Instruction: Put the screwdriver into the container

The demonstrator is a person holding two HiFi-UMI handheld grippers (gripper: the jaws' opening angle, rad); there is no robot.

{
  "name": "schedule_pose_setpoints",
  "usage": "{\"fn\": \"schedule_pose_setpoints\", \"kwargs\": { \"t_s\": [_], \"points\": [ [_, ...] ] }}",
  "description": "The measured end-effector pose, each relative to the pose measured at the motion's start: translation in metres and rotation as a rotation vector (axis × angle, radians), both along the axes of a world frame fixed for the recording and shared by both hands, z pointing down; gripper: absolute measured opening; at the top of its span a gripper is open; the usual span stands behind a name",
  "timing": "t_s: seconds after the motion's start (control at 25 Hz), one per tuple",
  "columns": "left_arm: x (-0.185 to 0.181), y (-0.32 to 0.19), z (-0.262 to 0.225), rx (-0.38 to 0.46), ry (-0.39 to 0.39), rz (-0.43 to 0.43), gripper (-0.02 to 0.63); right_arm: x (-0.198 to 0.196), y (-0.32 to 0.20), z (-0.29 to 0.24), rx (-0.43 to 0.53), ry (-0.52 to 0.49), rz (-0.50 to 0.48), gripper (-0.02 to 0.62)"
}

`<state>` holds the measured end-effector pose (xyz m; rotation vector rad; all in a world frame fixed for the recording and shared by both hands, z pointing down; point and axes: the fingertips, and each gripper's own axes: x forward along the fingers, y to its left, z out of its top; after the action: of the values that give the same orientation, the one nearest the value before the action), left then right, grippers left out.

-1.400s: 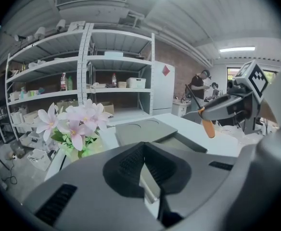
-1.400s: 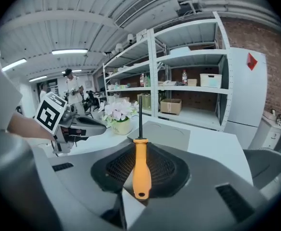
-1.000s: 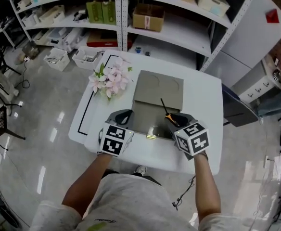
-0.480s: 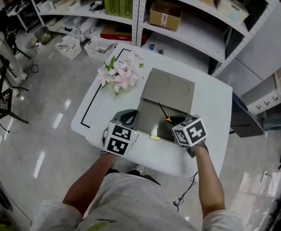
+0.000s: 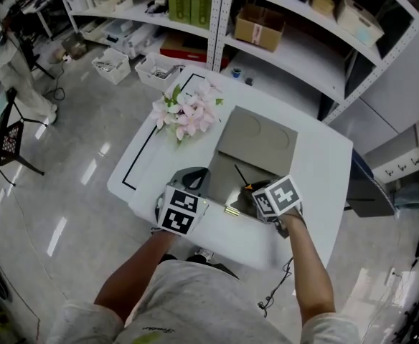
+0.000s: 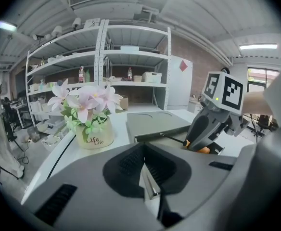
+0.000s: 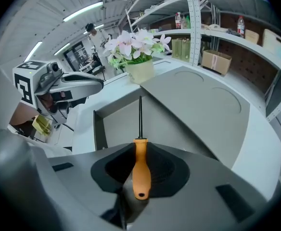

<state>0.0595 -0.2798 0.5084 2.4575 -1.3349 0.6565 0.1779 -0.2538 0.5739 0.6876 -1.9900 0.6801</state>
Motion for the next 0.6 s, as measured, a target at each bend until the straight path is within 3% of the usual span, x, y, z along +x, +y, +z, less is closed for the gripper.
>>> {"fn": "schedule_pose_setpoints", "kwargs": {
  "t_s": [0.6],
  "points": [
    [-0.0067,-0.0008,0.0052,-0.018,-0.009,-0.017,0.006,0.0003,-0.0093,0.0118,-0.018,0.027,0.021,0.078]
  ]
}}
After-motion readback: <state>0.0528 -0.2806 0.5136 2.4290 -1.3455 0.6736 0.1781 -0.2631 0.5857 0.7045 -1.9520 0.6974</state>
